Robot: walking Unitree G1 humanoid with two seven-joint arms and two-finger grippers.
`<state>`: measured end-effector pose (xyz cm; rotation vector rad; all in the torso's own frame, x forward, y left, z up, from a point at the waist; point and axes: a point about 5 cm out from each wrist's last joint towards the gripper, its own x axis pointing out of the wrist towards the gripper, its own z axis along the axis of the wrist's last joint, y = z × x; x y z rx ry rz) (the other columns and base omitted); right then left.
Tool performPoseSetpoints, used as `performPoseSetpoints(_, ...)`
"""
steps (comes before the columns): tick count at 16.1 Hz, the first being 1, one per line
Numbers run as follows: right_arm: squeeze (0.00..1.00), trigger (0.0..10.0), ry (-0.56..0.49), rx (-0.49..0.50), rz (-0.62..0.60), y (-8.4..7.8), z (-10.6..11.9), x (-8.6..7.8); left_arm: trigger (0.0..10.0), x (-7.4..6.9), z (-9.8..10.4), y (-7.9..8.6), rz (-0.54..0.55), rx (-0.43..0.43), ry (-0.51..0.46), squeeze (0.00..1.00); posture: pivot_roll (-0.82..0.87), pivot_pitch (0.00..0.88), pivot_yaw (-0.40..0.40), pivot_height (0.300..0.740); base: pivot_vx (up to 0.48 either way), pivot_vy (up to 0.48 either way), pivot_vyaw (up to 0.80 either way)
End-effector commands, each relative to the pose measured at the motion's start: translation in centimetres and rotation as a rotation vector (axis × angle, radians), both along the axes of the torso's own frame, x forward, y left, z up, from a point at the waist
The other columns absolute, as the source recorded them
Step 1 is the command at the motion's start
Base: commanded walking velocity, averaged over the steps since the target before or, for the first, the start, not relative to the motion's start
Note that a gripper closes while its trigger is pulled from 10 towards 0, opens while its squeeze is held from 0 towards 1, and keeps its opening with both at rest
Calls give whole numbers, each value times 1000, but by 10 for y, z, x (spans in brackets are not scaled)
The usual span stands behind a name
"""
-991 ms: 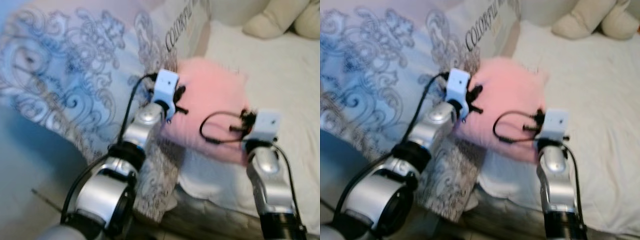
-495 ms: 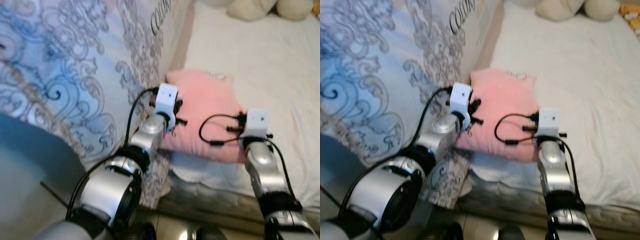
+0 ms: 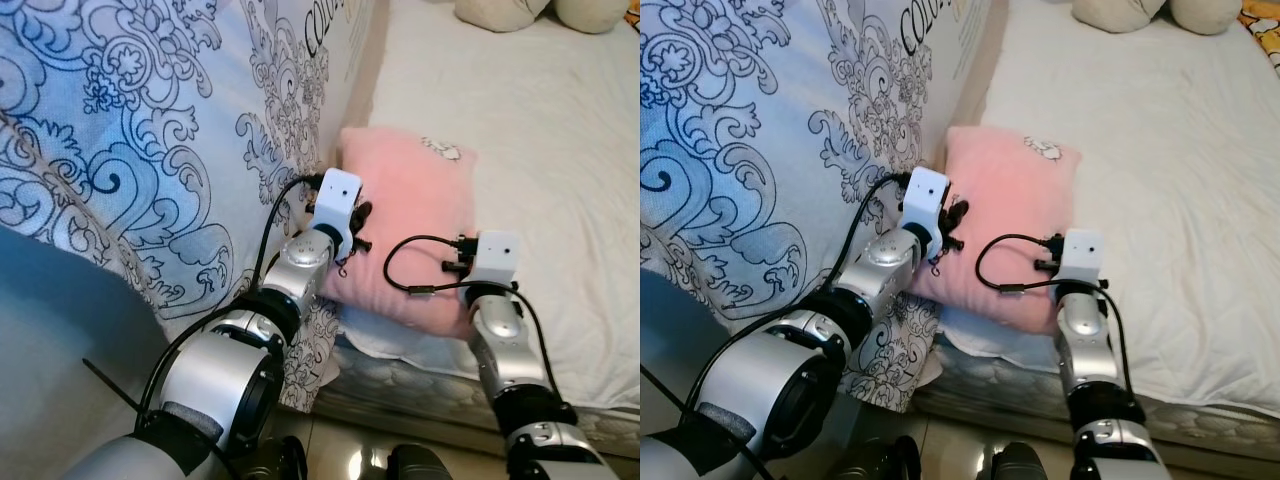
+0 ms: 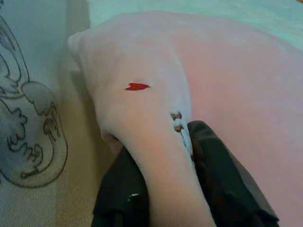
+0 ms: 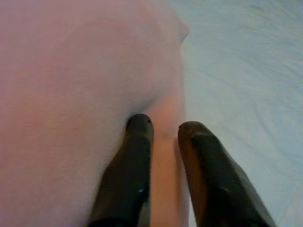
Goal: Clean up the room
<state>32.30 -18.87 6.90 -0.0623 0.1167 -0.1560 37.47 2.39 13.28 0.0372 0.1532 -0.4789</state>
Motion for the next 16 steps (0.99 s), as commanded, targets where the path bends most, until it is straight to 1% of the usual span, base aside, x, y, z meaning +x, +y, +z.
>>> performPoseSetpoints(1,1000,10000,-13,21,0,5,0,-2,10000,4,14,-4,-19,-4,-50,1000,-124,128,71,736,0,0,0)
performPoseSetpoints(2,1000,10000,-27,28,-2,7,2,-2,10000,5,17,-4,-24,-4,-63,1000,-126,111,71,736,0,0,0)
performPoseSetpoints(3,1000,10000,-81,35,-8,8,14,-3,10000,8,26,-3,-35,-13,-95,1000,-133,53,75,736,0,0,0)
performPoseSetpoints(4,1000,10000,-115,41,-16,8,21,-3,10000,10,31,-2,-42,-17,-114,1000,-138,27,78,736,0,0,0)
performPoseSetpoints(5,1000,10000,-151,45,-24,9,28,-11,10000,11,33,1,-47,-10,-132,1000,-143,2,80,736,0,0,0)
performPoseSetpoints(6,1000,10000,-167,45,-26,9,31,-17,10000,12,32,4,-42,-12,-130,1000,-141,0,82,736,0,0,0)
performPoseSetpoints(7,1000,10000,-174,38,-32,7,32,-24,10000,10,25,9,-32,-12,-106,1000,-134,0,80,736,0,0,0)
performPoseSetpoints(9,1000,10000,-162,30,-51,-1,30,-42,10000,4,6,19,9,-51,-47,1000,-118,0,65,736,0,0,0)
performPoseSetpoints(10,1000,10000,-153,21,-53,-6,30,-53,10000,-1,-1,24,24,-79,-46,1000,-110,0,59,736,0,0,0)
performPoseSetpoints(11,1000,10000,-145,5,-54,-10,30,-63,10000,-7,-3,30,48,-114,-64,1000,-99,0,50,736,0,0,0)
performPoseSetpoints(12,1000,10000,-148,-15,-68,-15,33,-73,10000,-13,2,38,73,-145,-106,1000,-82,0,32,736,0,0,0)
performPoseSetpoints(13,1000,10000,-150,-21,-79,-18,34,-77,10000,-17,4,40,80,-153,-128,1000,-79,0,28,736,0,0,0)
performPoseSetpoints(14,1000,10000,-179,-37,-120,-25,42,-86,10000,-27,14,48,85,-150,-224,1000,-71,0,11,736,0,0,0)
performPoseSetpoints(15,1000,10000,-225,-76,-121,-26,51,-93,10000,-40,22,56,82,-143,-310,1000,-65,0,4,736,0,0,0)
performPoseSetpoints(16,1000,10000,-267,-112,-110,-25,59,-101,10000,-57,28,67,90,-138,-371,1000,-58,0,-2,736,0,0,0)
